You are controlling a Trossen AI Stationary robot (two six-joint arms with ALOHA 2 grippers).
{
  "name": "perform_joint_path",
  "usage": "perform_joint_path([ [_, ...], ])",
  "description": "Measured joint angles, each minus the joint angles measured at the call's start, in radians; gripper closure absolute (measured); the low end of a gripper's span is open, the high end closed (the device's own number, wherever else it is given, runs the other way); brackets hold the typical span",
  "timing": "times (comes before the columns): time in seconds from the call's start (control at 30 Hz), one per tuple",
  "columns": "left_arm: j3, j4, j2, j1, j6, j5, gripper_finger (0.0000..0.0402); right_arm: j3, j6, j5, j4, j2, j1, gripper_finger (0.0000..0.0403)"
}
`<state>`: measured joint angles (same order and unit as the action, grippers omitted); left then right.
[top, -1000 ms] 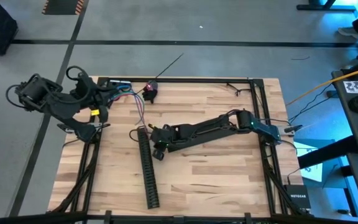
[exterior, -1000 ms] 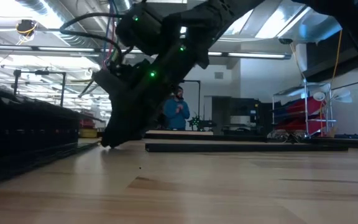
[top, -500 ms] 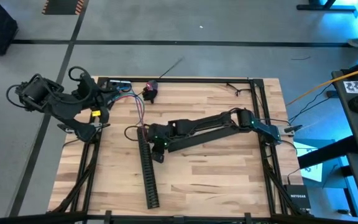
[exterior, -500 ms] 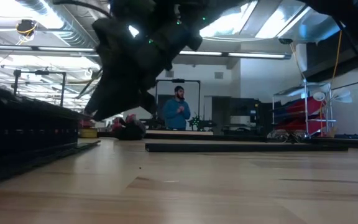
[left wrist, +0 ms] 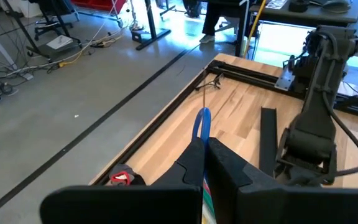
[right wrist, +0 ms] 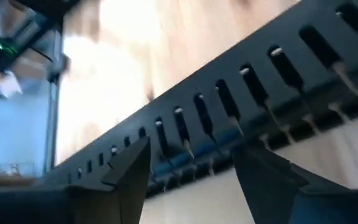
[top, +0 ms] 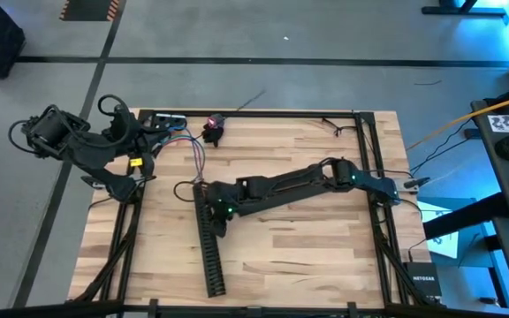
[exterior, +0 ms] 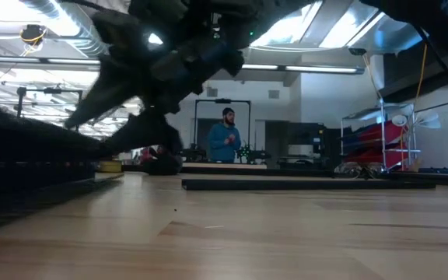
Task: Ziptie cables
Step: Adjust the black cable duct
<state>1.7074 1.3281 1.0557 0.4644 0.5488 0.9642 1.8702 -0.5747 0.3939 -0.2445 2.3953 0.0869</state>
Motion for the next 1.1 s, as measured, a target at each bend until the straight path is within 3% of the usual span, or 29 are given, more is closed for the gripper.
perform_joint_path([
  [0.27, 0.000, -0.002, 0.004, 0.000, 0.005, 0.000, 0.0400, 0.000, -0.073, 0.000, 0.131, 0.044, 0.029, 0.0203],
  [0.5, 0.000, -0.003, 0.017, 0.000, 0.008, -0.001, 0.0400, 0.000, -0.073, -0.053, 0.238, 0.047, 0.052, 0.0310],
  [0.63, 0.000, -0.003, 0.025, 0.000, 0.008, 0.000, 0.0400, 0.001, -0.053, -0.020, 0.253, 0.063, 0.058, 0.0389],
  [0.83, 0.000, -0.003, 0.027, 0.000, 0.009, 0.000, 0.0400, 0.000, 0.077, -0.028, 0.113, 0.047, 0.049, 0.0400],
  [1.1, 0.000, -0.001, 0.028, 0.000, 0.012, -0.019, 0.0400, 0.002, 0.384, -0.195, -0.178, -0.083, 0.009, 0.0398],
])
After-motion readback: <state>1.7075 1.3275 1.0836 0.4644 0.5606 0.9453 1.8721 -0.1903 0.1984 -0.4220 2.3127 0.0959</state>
